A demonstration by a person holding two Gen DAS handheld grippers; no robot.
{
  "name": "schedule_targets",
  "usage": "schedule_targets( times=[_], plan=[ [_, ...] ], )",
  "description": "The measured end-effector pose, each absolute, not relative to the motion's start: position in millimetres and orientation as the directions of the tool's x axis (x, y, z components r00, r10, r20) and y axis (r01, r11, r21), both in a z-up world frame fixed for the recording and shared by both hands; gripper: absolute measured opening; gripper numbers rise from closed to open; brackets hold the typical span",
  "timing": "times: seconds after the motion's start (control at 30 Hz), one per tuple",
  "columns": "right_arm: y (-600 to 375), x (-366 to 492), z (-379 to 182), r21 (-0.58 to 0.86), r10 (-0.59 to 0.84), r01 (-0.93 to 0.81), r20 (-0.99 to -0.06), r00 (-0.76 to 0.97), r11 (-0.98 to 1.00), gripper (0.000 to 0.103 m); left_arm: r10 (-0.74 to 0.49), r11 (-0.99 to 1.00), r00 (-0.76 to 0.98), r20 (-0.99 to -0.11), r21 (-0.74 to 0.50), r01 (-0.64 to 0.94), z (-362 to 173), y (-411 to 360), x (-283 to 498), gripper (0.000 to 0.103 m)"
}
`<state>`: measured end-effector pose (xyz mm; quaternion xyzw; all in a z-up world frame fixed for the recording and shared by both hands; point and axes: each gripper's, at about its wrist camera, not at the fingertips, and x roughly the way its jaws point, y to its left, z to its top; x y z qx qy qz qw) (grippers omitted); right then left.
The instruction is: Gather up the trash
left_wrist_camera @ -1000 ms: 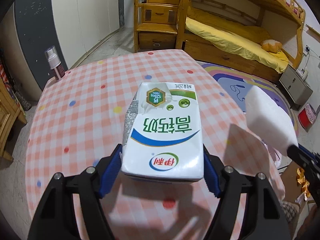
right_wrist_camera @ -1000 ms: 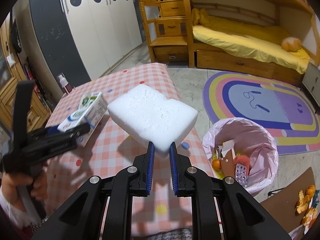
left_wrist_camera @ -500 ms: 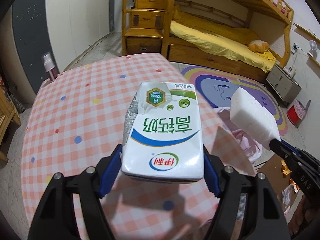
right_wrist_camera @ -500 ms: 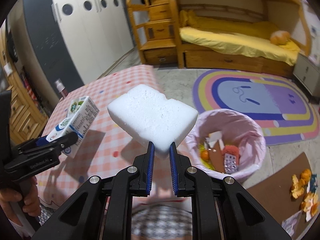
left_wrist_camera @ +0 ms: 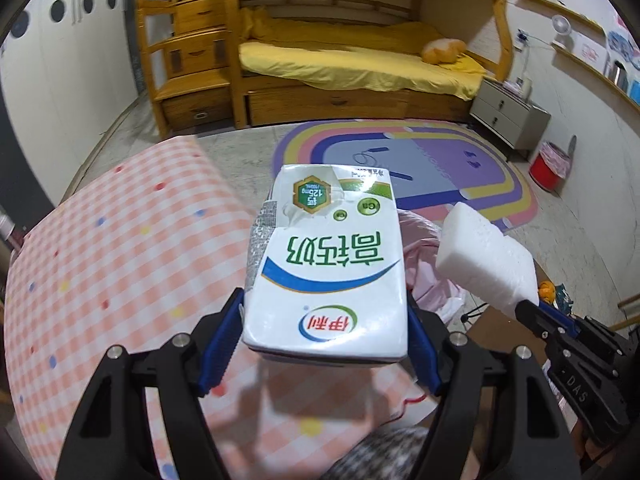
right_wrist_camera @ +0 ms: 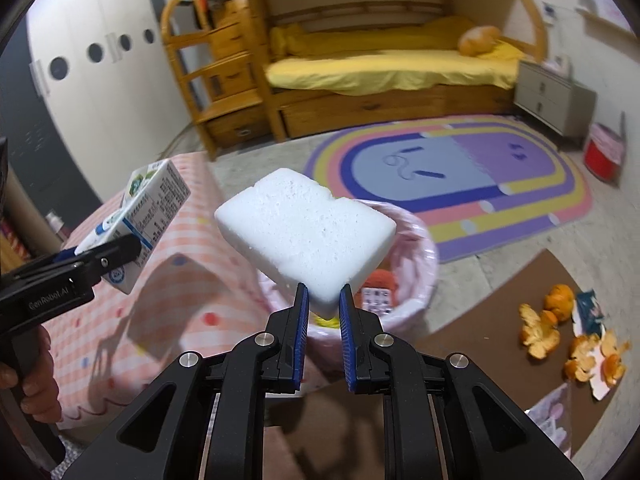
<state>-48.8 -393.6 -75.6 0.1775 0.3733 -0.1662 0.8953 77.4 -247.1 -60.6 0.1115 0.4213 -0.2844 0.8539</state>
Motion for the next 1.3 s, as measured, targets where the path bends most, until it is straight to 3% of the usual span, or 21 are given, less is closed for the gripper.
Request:
schedule_targets(
  times=[0.33,0.5,0.53,0.63,0.9,1.03,1.17,1.3],
  plan=[
    [-432.7,-18.9,-97.2,0.204,-0.181,0.487,-0.754,0.631,0.849,0.016,-0.442,0.764,0.400,-0.803,-0.103,0.637,-77.8,-305.5,102.5,0.071],
    [-450.6,1.0,-105.5,0.247,-0.160,0.498,-0.752,0.640,0.831,0.022,-0.472,0.758,0.384,-0.793,-0.143,0.636,-78.4,-321.9,116.6,0.072],
    [-452.2,3.6,-106.9,0.253,-0.156,0.496,-0.749,0.644,0.831,0.025,-0.478,0.758,0.382,-0.791,-0.152,0.634,-78.5,-324.5,119.7,0.073],
    [-458.1,12.7,-116.1,0.268,-0.126,0.493,-0.767,0.629,0.828,0.059,-0.485,0.766,0.384,-0.786,-0.170,0.620,-76.0,-327.2,127.7,0.086],
    [-449.6,-20.2,-102.1,0.297,-0.126,0.515,-0.762,0.636,0.804,0.068,-0.393,0.833,0.463,-0.795,-0.095,0.545,-66.4,-302.3,121.4,0.096],
    [-434.2,-37.7,-79.1,0.287,-0.132,0.491,-0.744,0.655,0.822,0.088,-0.328,0.864,0.495,-0.805,-0.044,0.501,-55.8,-279.7,114.4,0.096],
    [-412.4,-51.1,-47.3,0.262,-0.141,0.445,-0.710,0.690,0.856,0.091,-0.265,0.891,0.533,-0.804,0.007,0.454,-39.0,-248.2,105.8,0.096],
    [-385.0,-59.5,-16.4,0.289,-0.064,0.347,-0.681,0.730,0.892,0.091,-0.215,0.917,0.564,-0.797,0.033,0.397,-17.7,-210.5,87.5,0.096]
  ],
)
